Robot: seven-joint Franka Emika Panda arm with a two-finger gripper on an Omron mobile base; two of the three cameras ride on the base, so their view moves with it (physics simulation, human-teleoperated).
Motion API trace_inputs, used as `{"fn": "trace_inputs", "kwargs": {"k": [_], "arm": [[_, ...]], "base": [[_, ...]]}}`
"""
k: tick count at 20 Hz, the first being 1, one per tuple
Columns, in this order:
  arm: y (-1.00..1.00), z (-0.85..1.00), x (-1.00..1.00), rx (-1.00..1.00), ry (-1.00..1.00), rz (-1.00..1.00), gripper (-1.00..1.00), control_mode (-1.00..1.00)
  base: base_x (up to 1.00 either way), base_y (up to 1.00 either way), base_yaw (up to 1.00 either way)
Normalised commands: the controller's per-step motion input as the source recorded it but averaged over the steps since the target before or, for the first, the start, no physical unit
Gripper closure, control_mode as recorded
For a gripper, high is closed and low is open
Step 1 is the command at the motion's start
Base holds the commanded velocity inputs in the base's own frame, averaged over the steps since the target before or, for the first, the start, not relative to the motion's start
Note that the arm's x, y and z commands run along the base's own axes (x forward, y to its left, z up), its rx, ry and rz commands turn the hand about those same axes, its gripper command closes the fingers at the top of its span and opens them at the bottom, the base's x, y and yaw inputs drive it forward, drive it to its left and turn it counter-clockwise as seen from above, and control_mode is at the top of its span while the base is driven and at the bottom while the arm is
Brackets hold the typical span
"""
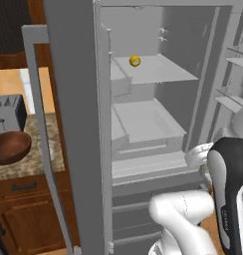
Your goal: Grab a lemon wedge from the fridge and one ice cube from the ice bowl, and put them in the glass of lemonade.
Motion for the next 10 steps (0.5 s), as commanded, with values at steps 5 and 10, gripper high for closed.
{"fn": "trace_inputs", "kwargs": {"k": [5,10], "arm": [[0.0,0.0,0.0,0.0,0.0,0.0,1.0,1.0],[0.0,0.0,0.0,0.0,0.0,0.0,1.0,1.0]], "base": [[-1.0,-0.06,-0.08],[-0.91,0.07,0.09]]}}
